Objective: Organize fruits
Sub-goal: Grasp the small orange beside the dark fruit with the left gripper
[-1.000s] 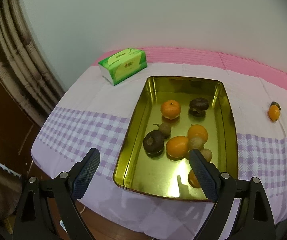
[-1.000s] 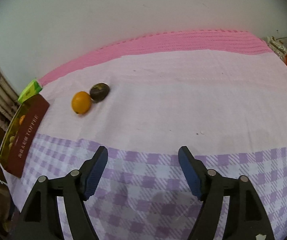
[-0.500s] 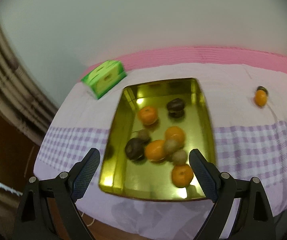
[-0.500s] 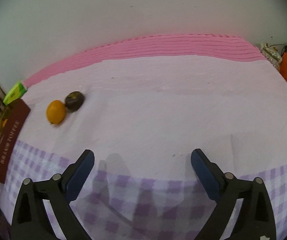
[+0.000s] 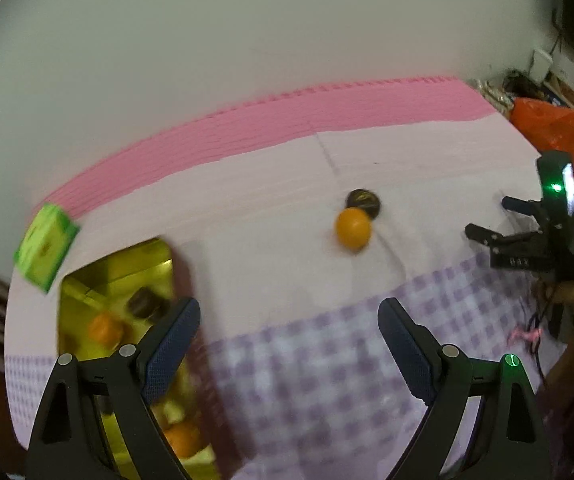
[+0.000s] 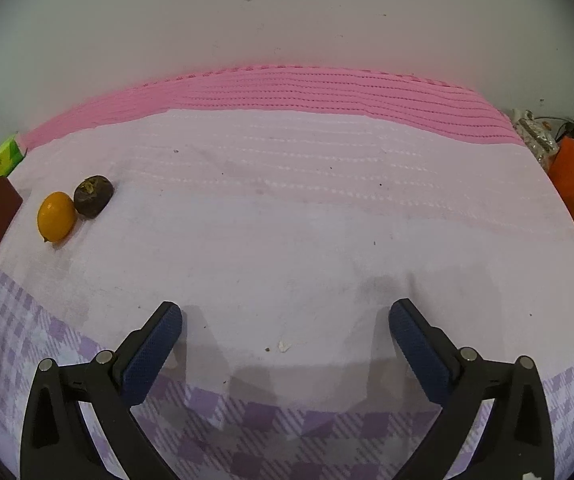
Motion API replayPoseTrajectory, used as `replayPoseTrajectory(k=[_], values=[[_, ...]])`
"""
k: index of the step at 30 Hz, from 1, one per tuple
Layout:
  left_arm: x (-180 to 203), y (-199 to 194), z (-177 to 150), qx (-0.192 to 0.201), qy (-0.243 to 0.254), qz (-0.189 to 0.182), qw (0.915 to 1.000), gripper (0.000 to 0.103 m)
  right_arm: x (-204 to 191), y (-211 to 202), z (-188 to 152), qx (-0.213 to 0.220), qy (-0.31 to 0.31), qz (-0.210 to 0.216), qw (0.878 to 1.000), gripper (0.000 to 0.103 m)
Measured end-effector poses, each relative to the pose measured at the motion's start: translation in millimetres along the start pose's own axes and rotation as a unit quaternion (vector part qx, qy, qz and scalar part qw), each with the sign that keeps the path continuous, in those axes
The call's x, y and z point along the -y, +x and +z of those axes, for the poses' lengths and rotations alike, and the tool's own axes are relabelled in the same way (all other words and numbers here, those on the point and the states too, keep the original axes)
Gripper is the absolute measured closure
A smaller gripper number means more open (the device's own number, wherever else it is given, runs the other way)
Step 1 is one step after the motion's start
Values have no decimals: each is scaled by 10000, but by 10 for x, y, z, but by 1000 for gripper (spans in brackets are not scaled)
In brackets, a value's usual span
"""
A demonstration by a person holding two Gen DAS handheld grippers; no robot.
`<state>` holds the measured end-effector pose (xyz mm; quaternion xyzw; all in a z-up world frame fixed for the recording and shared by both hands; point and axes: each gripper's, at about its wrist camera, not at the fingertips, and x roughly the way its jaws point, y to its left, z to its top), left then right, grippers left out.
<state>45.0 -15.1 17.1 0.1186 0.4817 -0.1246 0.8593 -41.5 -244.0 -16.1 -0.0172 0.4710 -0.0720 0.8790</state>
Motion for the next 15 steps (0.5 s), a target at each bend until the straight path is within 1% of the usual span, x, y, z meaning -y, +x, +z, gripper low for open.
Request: replayPoseTrajectory(k=[5, 8, 10, 14, 15], values=[[277, 452, 301, -276, 51, -206, 9994, 15, 50, -17, 6, 50, 89, 125, 9999, 0], [344, 699, 419, -437, 45, -295, 9986, 22, 65, -32, 1, 85, 152, 211, 9996, 0], [353, 881, 473, -579, -16, -335, 9978, 30, 79, -36, -2, 102, 183, 255, 9995, 0], [306, 1190, 526, -854, -216, -471, 9950, 40, 69, -40, -2, 102, 177, 251, 9995, 0], [293, 1246, 523, -918, -278, -589, 9937, 53, 66, -41, -2, 103, 177, 252, 9995, 0]])
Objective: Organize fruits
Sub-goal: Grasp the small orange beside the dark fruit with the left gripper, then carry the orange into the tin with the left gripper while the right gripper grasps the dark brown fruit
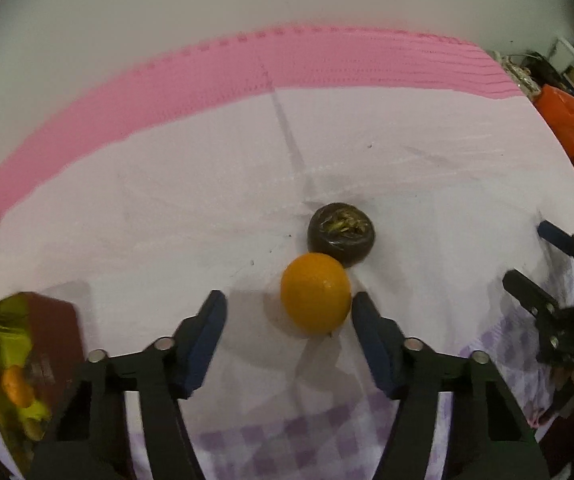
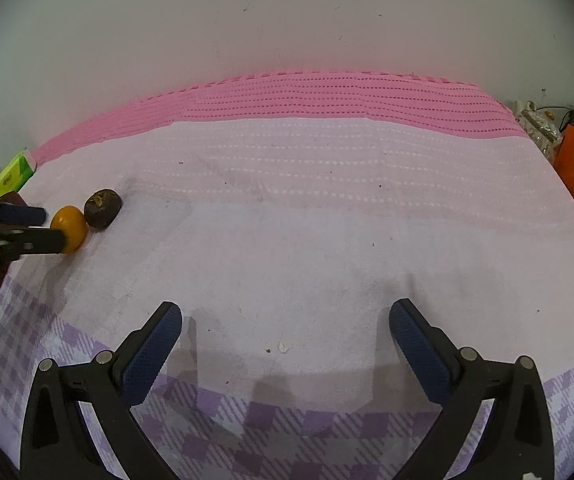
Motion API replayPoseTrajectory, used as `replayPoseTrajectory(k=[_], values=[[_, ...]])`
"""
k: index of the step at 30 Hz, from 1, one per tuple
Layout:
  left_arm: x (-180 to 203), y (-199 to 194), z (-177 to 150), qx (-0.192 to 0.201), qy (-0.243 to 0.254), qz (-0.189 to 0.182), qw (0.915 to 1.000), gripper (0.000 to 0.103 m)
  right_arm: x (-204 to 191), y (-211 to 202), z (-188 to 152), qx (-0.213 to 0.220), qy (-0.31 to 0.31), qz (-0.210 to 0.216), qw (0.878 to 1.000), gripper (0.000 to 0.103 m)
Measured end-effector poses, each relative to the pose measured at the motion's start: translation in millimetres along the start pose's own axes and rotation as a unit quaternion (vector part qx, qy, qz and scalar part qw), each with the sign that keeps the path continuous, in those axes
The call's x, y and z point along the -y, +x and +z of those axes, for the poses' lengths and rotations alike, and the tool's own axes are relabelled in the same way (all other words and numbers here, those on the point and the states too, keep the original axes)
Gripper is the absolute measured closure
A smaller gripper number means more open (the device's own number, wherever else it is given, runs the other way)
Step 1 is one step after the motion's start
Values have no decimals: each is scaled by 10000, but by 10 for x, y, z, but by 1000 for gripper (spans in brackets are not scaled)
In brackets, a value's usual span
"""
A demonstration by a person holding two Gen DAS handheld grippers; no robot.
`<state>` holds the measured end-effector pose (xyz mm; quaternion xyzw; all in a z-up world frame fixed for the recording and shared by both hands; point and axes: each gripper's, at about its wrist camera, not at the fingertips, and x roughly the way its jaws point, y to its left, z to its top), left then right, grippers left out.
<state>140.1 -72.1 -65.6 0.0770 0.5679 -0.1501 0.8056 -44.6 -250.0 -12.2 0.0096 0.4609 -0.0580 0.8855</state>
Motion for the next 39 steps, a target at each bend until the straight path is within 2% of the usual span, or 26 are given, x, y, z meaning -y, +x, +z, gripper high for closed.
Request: replayPoseTrajectory(k=[1, 4, 7, 9, 10, 11, 14, 18, 22, 27, 28, 29, 30, 31, 33, 36, 39], values=[[-20, 50, 3, -66, -71, -153, 9998, 67, 0, -2, 0, 3, 4, 7, 10000, 0], [20, 18, -46, 124, -27, 27, 9999, 68, 5, -5, 0, 9, 15, 27, 10000, 0], [-25, -95, -163, 138, -347, -178, 9991, 68, 32, -30, -2, 72, 79, 137, 9999, 0], [-61, -304, -285, 354, -488, -263, 9978, 68, 53, -142, -12, 370, 165, 423, 9983, 12], [-79, -388, -349, 430, -489, -245, 9976, 68, 31, -171, -2, 418, 169, 546, 9975, 23], [-92, -490, -415, 508, -473, -245, 9973, 68, -25, -192, 33, 403, 127, 723, 9965, 29], [-153, -731, -550, 691, -516, -262, 9959, 68, -346, -272, 194, 453, -336, 1486, 9873, 29], [-250, -942, -677, 811, -605, -269, 9945, 68, -831, -190, 428, 456, -1074, 1812, 9765, 22], [-325, -1086, -817, 871, -739, -300, 9930, 68, -1138, 106, 538, 250, -1393, 1737, 9746, 22], [-448, -1238, -978, 971, -853, -209, 9914, 68, -1305, 471, 607, -56, -1516, 1509, 9768, 22], [-474, -1261, -1003, 983, -890, -211, 9909, 68, -1324, 511, 607, -103, -1543, 1460, 9771, 30], [-508, -1289, -1031, 992, -932, -227, 9904, 68, -1352, 566, 609, -200, -1570, 1454, 9766, 50], [-537, -1312, -1055, 1006, -982, -234, 9898, 68, -1365, 553, 617, -127, -1623, 1357, 9773, 60], [-575, -1339, -1078, 1030, -1040, -231, 9890, 68, -1376, 552, 618, -176, -1628, 1372, 9769, 67], [-691, -1447, -1203, 1109, -1186, -218, 9865, 68, -1397, 465, 604, -144, -1568, 1476, 9764, 67], [-931, -1575, -1346, 1267, -1476, -187, 9807, 68, -1473, 182, 512, 137, -1526, 1728, 9730, 67], [-1179, -1728, -1541, 1351, -1734, 33, 9755, 69, -1599, 8, 324, 250, -1445, 1895, 9709, 67]])
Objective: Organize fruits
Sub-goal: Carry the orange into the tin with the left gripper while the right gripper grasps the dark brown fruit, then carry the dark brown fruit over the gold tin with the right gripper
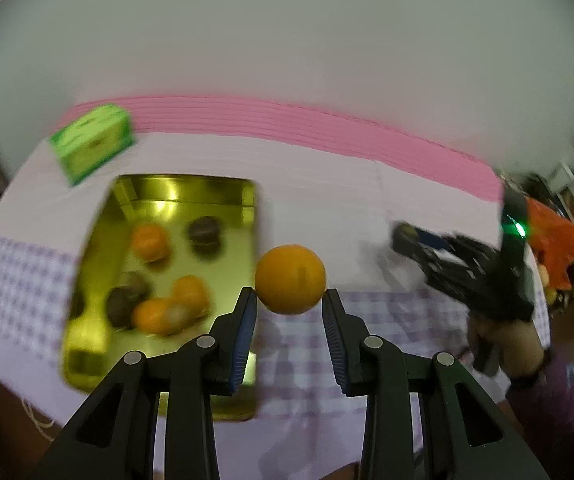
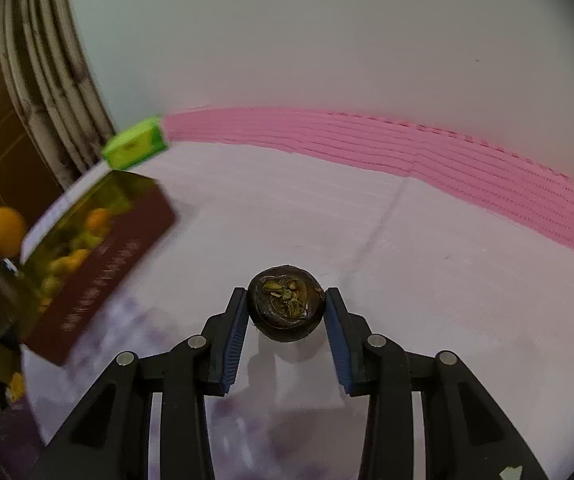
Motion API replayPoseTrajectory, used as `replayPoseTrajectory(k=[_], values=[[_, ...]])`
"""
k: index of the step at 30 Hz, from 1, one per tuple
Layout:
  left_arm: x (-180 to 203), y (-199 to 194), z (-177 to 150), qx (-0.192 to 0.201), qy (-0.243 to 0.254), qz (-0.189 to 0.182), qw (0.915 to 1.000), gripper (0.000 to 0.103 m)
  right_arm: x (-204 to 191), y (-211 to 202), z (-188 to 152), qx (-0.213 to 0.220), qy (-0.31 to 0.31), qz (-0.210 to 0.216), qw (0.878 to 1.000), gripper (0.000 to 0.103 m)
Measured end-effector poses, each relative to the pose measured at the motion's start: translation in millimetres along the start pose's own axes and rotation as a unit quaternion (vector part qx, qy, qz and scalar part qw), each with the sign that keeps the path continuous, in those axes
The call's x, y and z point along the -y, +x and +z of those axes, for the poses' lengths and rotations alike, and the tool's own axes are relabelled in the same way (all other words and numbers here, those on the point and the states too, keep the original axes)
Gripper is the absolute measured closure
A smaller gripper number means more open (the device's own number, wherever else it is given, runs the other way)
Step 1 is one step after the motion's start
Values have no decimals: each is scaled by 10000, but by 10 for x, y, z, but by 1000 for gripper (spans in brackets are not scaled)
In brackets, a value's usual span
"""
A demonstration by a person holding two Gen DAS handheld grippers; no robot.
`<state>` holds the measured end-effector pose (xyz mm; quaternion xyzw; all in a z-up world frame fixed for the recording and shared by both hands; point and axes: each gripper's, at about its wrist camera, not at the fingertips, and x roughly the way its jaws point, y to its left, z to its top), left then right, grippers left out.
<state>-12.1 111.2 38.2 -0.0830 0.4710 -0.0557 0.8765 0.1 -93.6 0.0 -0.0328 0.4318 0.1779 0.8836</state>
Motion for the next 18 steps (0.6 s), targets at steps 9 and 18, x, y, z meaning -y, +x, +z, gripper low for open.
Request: replayPoseTrajectory(k=[9, 18], values=[[-635, -310, -170, 241, -356, 632, 9971, 69, -229, 45, -220, 44, 320, -70, 9995, 67], [-779, -286, -239, 214, -426, 557, 9973, 69, -290, 54, -240, -2, 209, -294, 9993, 67]])
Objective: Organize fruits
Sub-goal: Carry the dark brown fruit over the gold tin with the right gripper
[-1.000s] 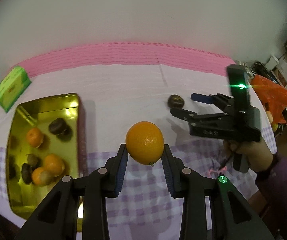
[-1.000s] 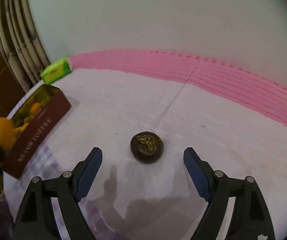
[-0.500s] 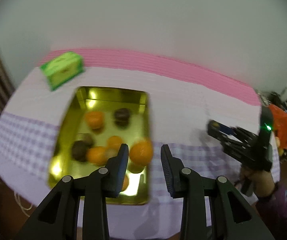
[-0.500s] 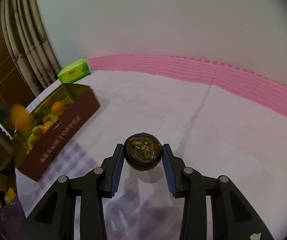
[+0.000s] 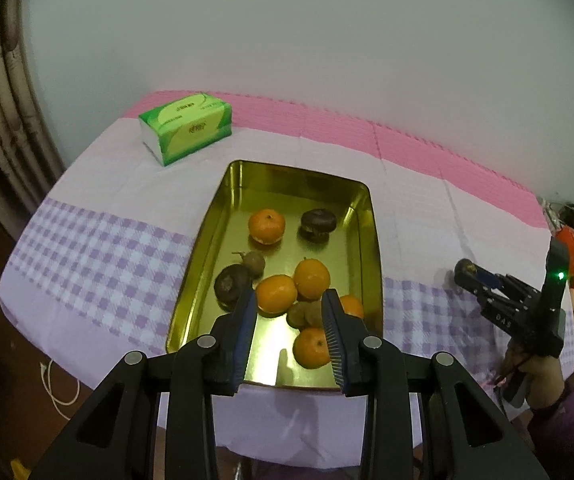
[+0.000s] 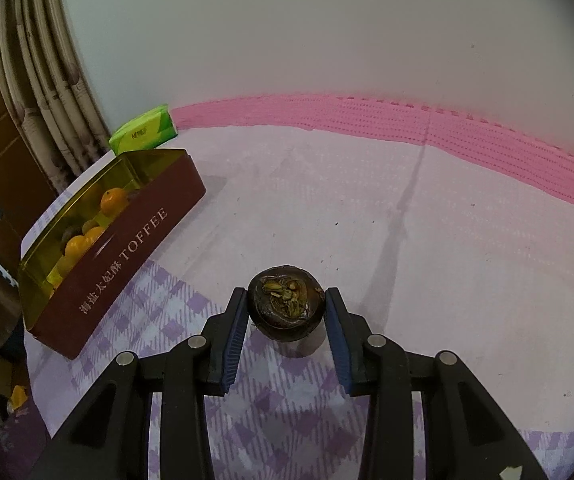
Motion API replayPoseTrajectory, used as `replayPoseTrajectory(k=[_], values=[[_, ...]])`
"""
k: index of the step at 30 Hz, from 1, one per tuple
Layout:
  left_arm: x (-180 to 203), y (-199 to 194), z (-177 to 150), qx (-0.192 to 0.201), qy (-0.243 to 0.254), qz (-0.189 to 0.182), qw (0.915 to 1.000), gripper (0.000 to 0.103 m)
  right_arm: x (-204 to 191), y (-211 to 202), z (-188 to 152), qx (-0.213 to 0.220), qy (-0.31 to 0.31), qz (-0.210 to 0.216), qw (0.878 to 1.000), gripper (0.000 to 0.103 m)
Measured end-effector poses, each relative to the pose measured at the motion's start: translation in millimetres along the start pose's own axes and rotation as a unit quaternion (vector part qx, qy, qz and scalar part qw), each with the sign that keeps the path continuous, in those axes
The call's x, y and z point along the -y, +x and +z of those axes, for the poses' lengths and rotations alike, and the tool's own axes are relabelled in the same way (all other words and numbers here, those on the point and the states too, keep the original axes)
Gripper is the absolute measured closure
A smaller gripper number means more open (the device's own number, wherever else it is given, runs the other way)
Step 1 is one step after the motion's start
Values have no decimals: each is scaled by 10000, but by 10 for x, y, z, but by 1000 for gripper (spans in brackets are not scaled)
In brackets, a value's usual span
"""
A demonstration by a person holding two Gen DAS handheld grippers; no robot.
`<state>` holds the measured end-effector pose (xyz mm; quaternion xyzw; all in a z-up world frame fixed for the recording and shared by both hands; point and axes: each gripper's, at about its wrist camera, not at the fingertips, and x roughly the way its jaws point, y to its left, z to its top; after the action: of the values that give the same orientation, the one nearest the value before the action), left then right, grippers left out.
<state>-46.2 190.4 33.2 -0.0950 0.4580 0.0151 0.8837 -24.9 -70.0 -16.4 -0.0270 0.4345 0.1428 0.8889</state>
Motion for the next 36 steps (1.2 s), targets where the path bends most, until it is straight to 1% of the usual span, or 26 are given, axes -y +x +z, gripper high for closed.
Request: replayPoseTrajectory(k=[4, 12, 16, 23, 27, 29, 33, 34, 36], values=[[50, 55, -32, 0, 63, 20, 10000, 69, -22, -42, 20, 49, -23, -59, 10000, 67], [101, 167, -75, 48, 215, 373, 9991, 69, -57, -90, 36, 63, -50, -84, 9999, 67], [99, 214, -104, 66, 347, 634, 9974, 68, -126, -129, 73, 85, -72, -70, 9999, 67], [46, 271, -137, 30, 368, 795, 9962, 68, -365, -215, 202, 180, -209, 101, 9996, 67], [4, 289, -144, -11, 322, 824, 9961, 67, -544, -248, 298, 207, -316, 250, 9990, 67], [-20, 303, -146, -45, 296, 860, 9958, 64, -628, -255, 339, 228, -358, 322, 9986, 67], [-61, 293, -147, -24, 255, 925, 9954, 50, -807, -251, 412, 234, -410, 516, 9975, 67], [-71, 280, -146, 5, 242, 972, 9950, 45, -846, -248, 425, 235, -417, 556, 9973, 67], [-81, 262, -141, 63, 240, 1073, 9939, 39, -948, -224, 469, 218, -421, 687, 9965, 67]])
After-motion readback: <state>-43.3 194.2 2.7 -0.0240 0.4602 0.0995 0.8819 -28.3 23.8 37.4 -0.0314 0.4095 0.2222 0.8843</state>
